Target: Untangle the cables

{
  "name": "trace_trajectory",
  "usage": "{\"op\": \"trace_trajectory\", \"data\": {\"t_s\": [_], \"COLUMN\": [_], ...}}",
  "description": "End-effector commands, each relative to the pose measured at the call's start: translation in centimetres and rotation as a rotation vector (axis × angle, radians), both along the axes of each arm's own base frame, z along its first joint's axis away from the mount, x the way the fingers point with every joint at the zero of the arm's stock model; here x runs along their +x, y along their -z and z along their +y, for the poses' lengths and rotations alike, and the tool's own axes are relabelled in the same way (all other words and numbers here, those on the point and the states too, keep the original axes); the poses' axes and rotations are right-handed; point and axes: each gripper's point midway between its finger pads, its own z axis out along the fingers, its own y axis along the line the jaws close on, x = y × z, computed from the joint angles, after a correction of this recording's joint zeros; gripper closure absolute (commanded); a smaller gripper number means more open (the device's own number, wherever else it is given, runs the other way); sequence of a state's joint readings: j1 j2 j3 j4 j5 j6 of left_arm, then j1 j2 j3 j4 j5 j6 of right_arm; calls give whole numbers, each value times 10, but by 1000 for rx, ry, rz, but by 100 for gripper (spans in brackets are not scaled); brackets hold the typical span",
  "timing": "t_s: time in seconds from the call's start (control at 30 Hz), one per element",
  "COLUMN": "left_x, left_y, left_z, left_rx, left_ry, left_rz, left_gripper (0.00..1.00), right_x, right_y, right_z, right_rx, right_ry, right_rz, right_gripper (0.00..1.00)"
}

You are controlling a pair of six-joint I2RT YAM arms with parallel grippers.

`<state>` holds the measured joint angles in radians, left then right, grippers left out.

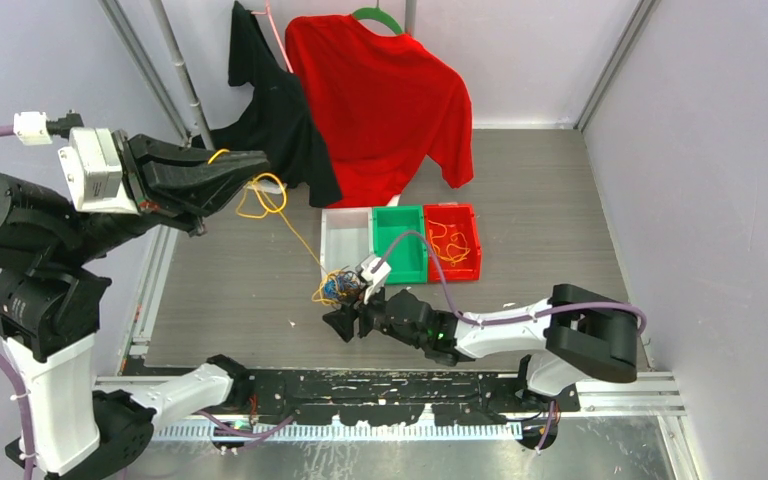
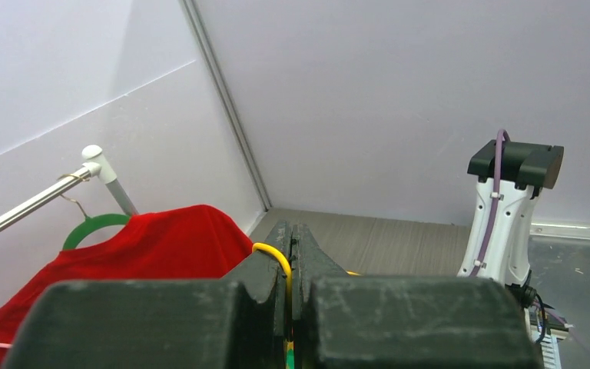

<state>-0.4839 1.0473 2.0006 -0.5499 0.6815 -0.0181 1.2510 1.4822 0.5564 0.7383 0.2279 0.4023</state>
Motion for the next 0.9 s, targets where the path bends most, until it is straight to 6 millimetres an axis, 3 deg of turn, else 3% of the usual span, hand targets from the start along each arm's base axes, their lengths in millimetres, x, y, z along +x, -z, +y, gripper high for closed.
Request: {"op": "trace_trajectory", "data": {"t_s": [0.0,0.1,0.23,0.37,0.67,0.87], "left_x": [-10,-6,-7,-7,-6,-9], "left_y": [-22,-13,1,11,21,23], "left_z": [10,9,5,2,0,1], "left_rx": [-55,-41,-10,2,-5,-14], "left_ry": [-33,-39,-13,9,20,23], "left_rz": [-143,-129,-95,-62,-21,-13], "left_gripper": [100,100,100,100,100,100], "right_x": [2,0,-5,-7,-3,2], "right_y": [-11,-25,-50,-73,-110,-111], "right_z": [-12,-13,-15,-14,0,13], "right_rx": [-29,-16,24,49,142,120], "right_ry": [25,17,-8,-26,-22,-11], "right_rz": [-15,-27,-38,-51,-55,-45], "right_gripper": [35,37,27,25,27,37]}}
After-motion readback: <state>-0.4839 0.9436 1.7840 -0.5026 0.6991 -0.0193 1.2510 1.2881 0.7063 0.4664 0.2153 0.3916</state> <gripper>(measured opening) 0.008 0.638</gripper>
